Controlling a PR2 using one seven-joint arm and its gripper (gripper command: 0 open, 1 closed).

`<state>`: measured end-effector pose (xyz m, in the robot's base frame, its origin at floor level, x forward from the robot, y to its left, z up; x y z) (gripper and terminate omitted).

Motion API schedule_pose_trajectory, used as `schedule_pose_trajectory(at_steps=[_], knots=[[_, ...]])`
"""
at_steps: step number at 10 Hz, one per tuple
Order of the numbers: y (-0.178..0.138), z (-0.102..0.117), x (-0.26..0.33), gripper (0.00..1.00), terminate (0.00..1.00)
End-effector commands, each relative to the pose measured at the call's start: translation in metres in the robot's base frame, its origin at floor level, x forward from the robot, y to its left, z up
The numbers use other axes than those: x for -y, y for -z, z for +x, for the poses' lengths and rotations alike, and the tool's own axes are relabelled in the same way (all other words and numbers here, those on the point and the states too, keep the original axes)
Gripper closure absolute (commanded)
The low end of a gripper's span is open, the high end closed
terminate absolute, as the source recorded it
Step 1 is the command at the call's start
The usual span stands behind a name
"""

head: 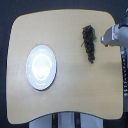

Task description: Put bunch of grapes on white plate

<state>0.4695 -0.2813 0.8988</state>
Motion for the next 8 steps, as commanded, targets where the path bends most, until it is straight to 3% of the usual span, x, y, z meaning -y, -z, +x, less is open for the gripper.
schedule_pose_trajectory(at_steps=[1, 3, 8], knots=[[0.001, 0.000, -0.001, 0.00, 0.00], [0.007, 0.011, -0.016, 0.00, 0.00], [0.046, 0.064, -0.082, 0.00, 0.00]])
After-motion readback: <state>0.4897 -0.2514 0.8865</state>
